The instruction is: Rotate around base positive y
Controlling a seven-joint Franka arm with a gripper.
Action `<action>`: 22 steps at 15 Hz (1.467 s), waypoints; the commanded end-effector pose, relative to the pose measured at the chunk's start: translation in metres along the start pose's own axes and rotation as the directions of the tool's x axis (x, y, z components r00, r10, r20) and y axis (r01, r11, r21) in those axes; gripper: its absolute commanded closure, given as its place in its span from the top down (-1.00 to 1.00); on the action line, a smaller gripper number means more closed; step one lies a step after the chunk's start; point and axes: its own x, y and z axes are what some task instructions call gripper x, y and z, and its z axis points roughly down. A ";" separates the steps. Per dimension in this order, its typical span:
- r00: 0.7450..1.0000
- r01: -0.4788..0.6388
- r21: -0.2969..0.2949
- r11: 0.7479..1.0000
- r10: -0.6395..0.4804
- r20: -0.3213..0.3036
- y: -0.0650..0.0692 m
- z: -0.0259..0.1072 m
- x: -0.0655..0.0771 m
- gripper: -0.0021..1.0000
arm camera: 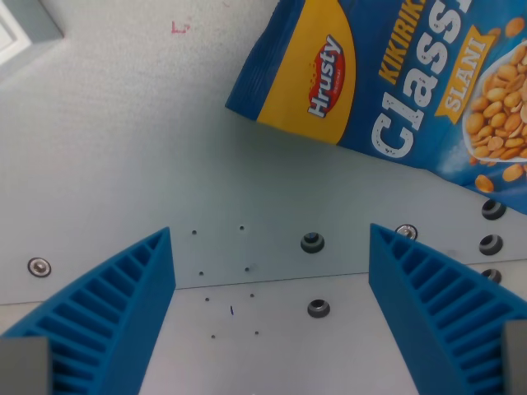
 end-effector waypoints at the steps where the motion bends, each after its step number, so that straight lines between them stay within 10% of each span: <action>1: 1.000 0.000 -0.001 1.000 0.000 0.006 0.000 -0.003 0.000 1.00; 22: 0.960 0.002 -0.017 1.000 0.003 0.282 0.000 -0.003 0.000 1.00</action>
